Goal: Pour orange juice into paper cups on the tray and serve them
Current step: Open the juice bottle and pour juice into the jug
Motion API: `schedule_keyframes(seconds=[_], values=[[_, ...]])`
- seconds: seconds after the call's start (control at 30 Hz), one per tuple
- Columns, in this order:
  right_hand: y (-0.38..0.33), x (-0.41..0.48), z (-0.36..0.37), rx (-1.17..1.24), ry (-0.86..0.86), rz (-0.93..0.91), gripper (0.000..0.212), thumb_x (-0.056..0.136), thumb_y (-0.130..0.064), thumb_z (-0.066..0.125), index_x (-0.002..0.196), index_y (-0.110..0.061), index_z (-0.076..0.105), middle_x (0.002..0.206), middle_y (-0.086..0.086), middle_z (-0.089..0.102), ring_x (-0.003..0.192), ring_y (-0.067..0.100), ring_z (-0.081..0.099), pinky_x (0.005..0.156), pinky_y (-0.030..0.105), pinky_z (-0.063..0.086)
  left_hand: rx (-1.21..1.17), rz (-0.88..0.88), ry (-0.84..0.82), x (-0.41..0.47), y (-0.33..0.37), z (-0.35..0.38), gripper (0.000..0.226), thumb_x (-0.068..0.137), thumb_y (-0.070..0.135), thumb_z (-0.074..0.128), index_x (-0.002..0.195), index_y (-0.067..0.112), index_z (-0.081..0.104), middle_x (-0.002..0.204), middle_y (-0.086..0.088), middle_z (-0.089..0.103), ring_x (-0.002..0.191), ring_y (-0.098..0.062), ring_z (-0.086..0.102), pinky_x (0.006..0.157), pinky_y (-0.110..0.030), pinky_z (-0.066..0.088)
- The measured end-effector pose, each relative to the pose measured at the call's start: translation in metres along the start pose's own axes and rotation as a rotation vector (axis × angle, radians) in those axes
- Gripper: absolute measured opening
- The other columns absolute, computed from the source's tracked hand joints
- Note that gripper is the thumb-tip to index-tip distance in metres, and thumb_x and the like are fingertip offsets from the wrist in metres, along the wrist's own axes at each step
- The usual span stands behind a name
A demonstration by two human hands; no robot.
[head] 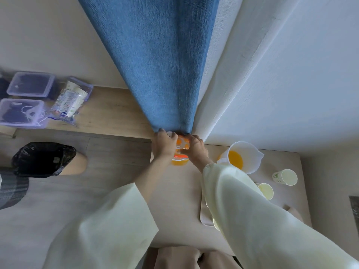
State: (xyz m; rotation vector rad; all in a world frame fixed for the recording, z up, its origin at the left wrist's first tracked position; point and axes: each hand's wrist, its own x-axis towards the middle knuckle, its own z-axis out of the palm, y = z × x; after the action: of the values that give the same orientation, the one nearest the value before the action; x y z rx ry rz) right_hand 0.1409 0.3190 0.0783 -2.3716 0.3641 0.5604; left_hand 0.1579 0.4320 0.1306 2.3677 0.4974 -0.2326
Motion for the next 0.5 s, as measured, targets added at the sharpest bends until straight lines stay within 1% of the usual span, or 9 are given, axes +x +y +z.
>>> schedule_keyframes(seconds=[0.03, 0.1, 0.17, 0.2, 0.27, 0.33, 0.37, 0.43, 0.5], values=[[0.002, -0.001, 0.001, 0.036, -0.013, -0.01, 0.069, 0.077, -0.031, 0.078, 0.138, -0.031, 0.046, 0.128, 0.002, 0.052, 0.122, 0.026, 0.046, 0.094, 0.041, 0.046, -0.061, -0.043, 0.012, 0.0, -0.008, 0.001, 0.02, 0.087, 0.021, 0.058, 0.092, 0.001, 0.058, 0.096, -0.014, 0.064, 0.091, -0.032, 0.058, 0.066, -0.028, 0.035], [0.008, -0.011, 0.003, 0.132, -0.041, -0.07, 0.072, 0.08, -0.036, 0.073, 0.144, -0.031, 0.039, 0.134, 0.004, 0.051, 0.126, 0.026, 0.046, 0.097, 0.041, 0.045, -0.219, -0.168, 0.049, -0.001, -0.03, 0.004, 0.016, 0.083, 0.015, 0.06, 0.093, 0.002, 0.059, 0.096, -0.014, 0.066, 0.092, -0.031, 0.06, 0.069, -0.031, 0.041], [0.016, -0.029, 0.007, 0.217, -0.015, -0.134, 0.075, 0.09, -0.047, 0.059, 0.152, -0.031, 0.02, 0.15, 0.002, 0.036, 0.134, 0.022, 0.038, 0.105, 0.041, 0.039, -0.454, -0.324, 0.132, -0.003, -0.054, 0.008, 0.016, 0.078, 0.014, 0.062, 0.089, 0.003, 0.058, 0.093, -0.018, 0.066, 0.091, -0.034, 0.063, 0.076, -0.038, 0.048], [0.022, -0.039, 0.01, 0.257, 0.028, -0.135, 0.074, 0.093, -0.052, 0.05, 0.154, -0.031, 0.012, 0.156, -0.002, 0.027, 0.137, 0.02, 0.036, 0.108, 0.041, 0.037, -0.541, -0.405, 0.183, -0.005, -0.065, 0.01, 0.018, 0.074, 0.018, 0.063, 0.084, 0.004, 0.057, 0.089, -0.019, 0.065, 0.088, -0.035, 0.063, 0.078, -0.04, 0.049], [0.036, -0.057, 0.021, 0.306, 0.106, -0.069, 0.074, 0.094, -0.06, 0.039, 0.154, -0.032, 0.005, 0.159, -0.005, 0.02, 0.135, 0.021, 0.041, 0.107, 0.041, 0.039, -0.614, -0.534, 0.232, -0.006, -0.089, 0.018, 0.026, 0.071, 0.022, 0.061, 0.084, 0.0, 0.06, 0.085, -0.022, 0.065, 0.088, -0.039, 0.065, 0.077, -0.042, 0.051], [0.051, -0.069, 0.033, 0.296, 0.107, 0.015, 0.072, 0.095, -0.055, 0.041, 0.154, -0.028, 0.01, 0.156, -0.001, 0.025, 0.128, 0.023, 0.049, 0.102, 0.039, 0.042, -0.61, -0.604, 0.209, -0.009, -0.11, 0.032, 0.028, 0.079, 0.011, 0.065, 0.097, -0.009, 0.061, 0.095, -0.028, 0.065, 0.097, -0.043, 0.063, 0.08, -0.043, 0.051], [0.059, -0.072, 0.04, 0.265, 0.085, 0.058, 0.067, 0.097, -0.05, 0.042, 0.153, -0.024, 0.015, 0.153, 0.002, 0.03, 0.125, 0.026, 0.05, 0.1, 0.038, 0.042, -0.596, -0.622, 0.18, -0.011, -0.12, 0.041, 0.03, 0.081, 0.006, 0.065, 0.104, -0.011, 0.059, 0.098, -0.026, 0.064, 0.101, -0.041, 0.062, 0.083, -0.041, 0.05], [0.072, -0.074, 0.051, 0.177, 0.02, 0.131, 0.055, 0.1, -0.039, 0.043, 0.148, -0.016, 0.029, 0.145, 0.009, 0.042, 0.125, 0.03, 0.049, 0.097, 0.037, 0.04, -0.527, -0.609, 0.081, -0.021, -0.133, 0.059, 0.039, 0.081, 0.003, 0.066, 0.115, -0.01, 0.054, 0.105, -0.021, 0.061, 0.106, -0.038, 0.061, 0.085, -0.038, 0.048], [0.084, -0.071, 0.067, 0.057, -0.065, 0.136, 0.047, 0.101, -0.032, 0.044, 0.143, -0.012, 0.037, 0.142, 0.011, 0.046, 0.126, 0.03, 0.046, 0.096, 0.037, 0.04, -0.379, -0.563, -0.032, -0.027, -0.148, 0.083, 0.043, 0.08, 0.002, 0.065, 0.118, -0.013, 0.054, 0.116, -0.03, 0.059, 0.11, -0.041, 0.057, 0.085, -0.042, 0.048]])
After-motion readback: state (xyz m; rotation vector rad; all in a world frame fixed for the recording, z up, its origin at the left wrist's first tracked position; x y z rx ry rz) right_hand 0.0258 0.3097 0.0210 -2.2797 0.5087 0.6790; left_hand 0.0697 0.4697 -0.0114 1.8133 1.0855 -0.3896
